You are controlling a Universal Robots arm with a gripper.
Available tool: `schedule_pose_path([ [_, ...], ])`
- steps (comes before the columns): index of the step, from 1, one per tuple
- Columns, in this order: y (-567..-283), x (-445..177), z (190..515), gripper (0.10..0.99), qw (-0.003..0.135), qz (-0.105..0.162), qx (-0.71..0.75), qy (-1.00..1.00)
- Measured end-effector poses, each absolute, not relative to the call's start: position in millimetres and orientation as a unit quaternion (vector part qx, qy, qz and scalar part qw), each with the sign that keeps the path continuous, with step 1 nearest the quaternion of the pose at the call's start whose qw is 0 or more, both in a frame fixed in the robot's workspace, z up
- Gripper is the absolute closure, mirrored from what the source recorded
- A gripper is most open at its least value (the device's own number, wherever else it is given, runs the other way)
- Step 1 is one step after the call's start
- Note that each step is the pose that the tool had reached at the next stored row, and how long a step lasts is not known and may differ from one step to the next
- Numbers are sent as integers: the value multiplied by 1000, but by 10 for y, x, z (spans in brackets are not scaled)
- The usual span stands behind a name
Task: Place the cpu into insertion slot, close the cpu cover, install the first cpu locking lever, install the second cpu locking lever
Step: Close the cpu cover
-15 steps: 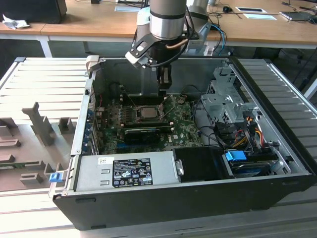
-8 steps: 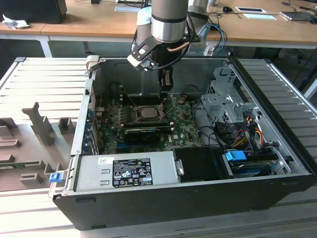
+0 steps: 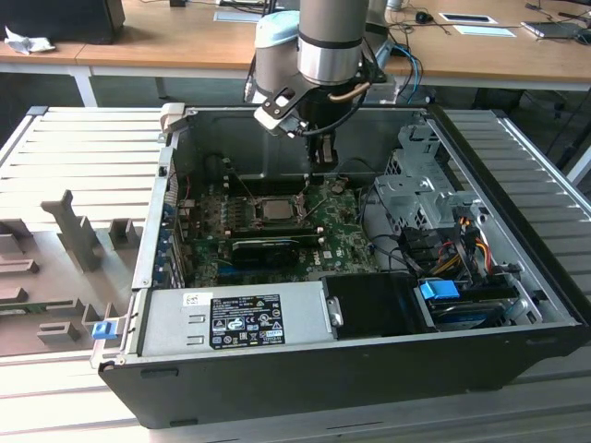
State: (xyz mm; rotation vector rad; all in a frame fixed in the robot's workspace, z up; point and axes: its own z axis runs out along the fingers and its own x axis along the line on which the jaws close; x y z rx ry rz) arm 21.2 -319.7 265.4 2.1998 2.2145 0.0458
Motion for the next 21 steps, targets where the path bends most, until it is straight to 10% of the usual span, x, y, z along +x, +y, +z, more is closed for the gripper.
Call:
schedule_pose_path([
  [21,-3190,481,2517,980,9,14,702,712],
])
